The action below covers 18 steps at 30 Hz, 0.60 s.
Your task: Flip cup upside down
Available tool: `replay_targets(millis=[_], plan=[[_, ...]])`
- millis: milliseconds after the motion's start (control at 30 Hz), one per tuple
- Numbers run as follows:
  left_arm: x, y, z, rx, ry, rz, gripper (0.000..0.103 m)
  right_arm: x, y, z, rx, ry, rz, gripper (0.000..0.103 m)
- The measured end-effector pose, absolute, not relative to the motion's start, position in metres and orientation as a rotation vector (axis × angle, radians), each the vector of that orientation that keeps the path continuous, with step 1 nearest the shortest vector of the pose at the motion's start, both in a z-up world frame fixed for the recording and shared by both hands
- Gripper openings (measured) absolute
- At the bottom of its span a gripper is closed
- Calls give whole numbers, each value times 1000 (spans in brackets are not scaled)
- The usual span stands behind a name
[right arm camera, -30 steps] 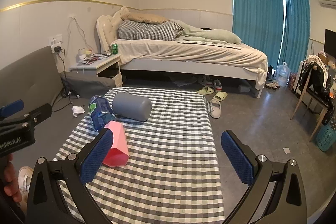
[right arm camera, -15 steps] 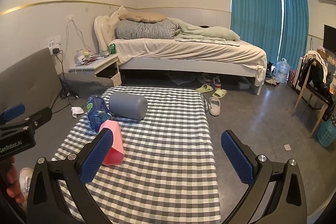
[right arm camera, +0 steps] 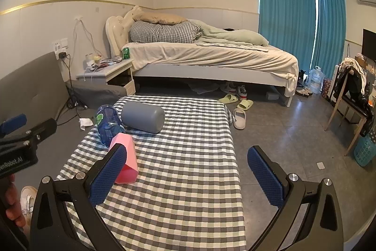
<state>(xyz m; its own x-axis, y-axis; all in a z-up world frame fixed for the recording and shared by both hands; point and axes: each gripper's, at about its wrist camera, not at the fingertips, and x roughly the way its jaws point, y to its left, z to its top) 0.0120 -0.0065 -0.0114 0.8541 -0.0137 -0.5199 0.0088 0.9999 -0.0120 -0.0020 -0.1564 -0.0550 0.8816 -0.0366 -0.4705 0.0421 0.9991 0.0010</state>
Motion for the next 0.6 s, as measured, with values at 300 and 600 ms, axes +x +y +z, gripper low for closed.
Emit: replay_targets(millis=[300, 600], plan=[[11, -6, -9, -13, 543, -14, 103, -1, -156, -56, 15, 492, -40, 103], [11, -7, -9, -16, 542, -13, 103, 0, -154, -55, 15, 489, -37, 103]])
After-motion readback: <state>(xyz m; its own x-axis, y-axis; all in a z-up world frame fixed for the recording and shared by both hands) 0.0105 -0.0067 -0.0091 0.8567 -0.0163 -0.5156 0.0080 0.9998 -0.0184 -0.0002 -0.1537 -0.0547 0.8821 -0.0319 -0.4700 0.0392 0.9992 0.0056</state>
